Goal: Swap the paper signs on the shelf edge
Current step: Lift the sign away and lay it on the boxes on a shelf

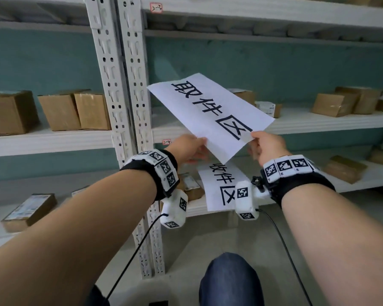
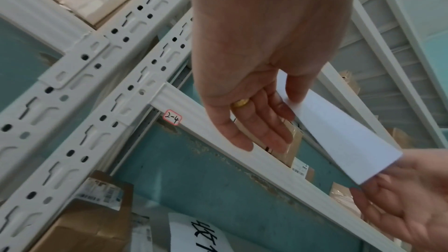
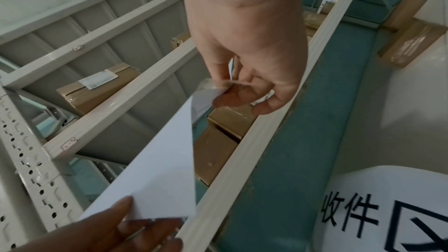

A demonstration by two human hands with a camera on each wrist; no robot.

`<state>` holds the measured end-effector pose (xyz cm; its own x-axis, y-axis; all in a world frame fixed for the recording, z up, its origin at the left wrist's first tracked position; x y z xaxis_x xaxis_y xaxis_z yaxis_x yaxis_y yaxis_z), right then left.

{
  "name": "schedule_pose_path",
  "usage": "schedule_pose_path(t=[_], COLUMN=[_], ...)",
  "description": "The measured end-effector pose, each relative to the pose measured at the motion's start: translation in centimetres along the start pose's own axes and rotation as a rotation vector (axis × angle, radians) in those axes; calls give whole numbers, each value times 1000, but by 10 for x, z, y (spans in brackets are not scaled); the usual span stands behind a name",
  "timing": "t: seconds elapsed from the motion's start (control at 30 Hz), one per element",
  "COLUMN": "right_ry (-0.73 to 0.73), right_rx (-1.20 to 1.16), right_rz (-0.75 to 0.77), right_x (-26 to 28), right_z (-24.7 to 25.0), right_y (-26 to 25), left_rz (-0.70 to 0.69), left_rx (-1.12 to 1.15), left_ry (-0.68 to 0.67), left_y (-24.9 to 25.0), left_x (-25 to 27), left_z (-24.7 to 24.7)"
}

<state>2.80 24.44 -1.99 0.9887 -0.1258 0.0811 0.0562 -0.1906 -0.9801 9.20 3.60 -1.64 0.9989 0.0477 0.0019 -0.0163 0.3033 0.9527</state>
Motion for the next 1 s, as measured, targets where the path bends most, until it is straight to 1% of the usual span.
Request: schedule_pose_path(t=[0.13, 0.37, 0.5, 0.63, 0.73, 0.83, 0.9, 1.0], right_ry=[5, -9, -25, -54, -66, -71, -99, -141], right_rx=[-37, -103, -198, -151, -140, -135, -158, -193], right_rz=[11, 31, 88, 137, 142, 132, 110, 107], right_x=[-20, -54, -77, -100, -111, -118, -122, -122], right_z=[-8, -30, -39, -49, -56, -64, -71, -79], right_y=[-6, -27, -45, -56, -57, -48, -40, -33], left_rz=[-53, -108, -135, -153, -159, -141, -114, -120], left_rx=[31, -14, -24, -12, 15, 59, 96, 116], left_ry=[72, 118, 131, 165, 187, 211, 220, 237], left_y=[16, 38, 54, 64, 65, 56, 47, 39], left_x=[-26, -73, -102, -133, -155, -171, -179, -185], left_z=[13, 36, 44, 52, 57, 63, 65, 68])
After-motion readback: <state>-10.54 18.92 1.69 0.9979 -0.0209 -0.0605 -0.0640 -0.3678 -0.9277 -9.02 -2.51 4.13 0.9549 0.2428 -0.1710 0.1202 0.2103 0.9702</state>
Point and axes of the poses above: each hand's wrist, its own x-axis away from the middle knuckle, its own z-axis out of the back of the hand, y = z × x, the point moved 4 cm from there along -x, towards the middle knuckle, and after that the axes turned 4 degrees about -y, right-handed, at the moved point
